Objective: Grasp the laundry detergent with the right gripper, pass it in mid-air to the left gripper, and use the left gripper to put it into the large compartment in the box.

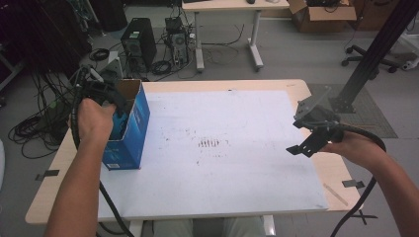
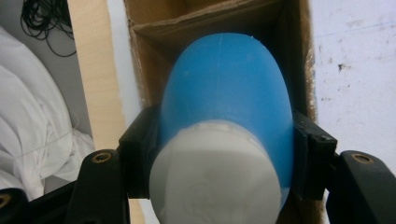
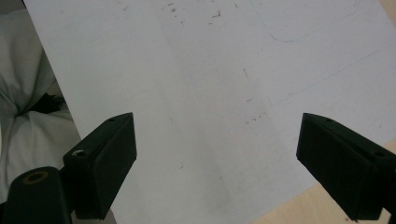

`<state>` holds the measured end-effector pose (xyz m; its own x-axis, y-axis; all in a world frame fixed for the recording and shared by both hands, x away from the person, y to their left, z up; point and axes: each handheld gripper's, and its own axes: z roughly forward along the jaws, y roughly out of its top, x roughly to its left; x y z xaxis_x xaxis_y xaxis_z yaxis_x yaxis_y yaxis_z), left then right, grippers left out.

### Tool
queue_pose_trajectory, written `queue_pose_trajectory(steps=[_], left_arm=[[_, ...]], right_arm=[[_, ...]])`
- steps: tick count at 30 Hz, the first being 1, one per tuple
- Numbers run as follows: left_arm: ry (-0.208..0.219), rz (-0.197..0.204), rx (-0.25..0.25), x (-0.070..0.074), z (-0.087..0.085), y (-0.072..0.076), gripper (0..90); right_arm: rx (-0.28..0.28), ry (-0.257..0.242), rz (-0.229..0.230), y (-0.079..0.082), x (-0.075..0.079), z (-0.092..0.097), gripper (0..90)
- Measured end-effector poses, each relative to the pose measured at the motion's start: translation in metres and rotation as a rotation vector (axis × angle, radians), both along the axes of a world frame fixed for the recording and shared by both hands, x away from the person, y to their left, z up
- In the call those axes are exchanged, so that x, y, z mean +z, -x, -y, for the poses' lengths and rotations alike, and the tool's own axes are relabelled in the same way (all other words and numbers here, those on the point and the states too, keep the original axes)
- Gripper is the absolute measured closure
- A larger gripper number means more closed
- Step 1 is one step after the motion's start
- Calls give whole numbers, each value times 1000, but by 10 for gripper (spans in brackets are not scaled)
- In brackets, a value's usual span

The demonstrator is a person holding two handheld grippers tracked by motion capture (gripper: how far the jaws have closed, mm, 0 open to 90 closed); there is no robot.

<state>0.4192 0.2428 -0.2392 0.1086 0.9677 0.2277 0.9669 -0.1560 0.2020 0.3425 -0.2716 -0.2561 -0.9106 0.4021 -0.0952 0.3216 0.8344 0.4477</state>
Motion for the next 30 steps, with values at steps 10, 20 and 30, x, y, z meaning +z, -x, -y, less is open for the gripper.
queue_pose_trajectory(steps=[10,20,30], left_arm=[[8,-33,-1,-18,-5,-1,384],[19,-46,-4,-30,-4,-2,384],[20,-53,-11,-35,-4,-3,383]], right_arm=[[1,4,-7,-2,-1,-3,115],[-3,8,-12,-2,-3,-3,115],[-2,5,-18,-2,-4,-2,116]])
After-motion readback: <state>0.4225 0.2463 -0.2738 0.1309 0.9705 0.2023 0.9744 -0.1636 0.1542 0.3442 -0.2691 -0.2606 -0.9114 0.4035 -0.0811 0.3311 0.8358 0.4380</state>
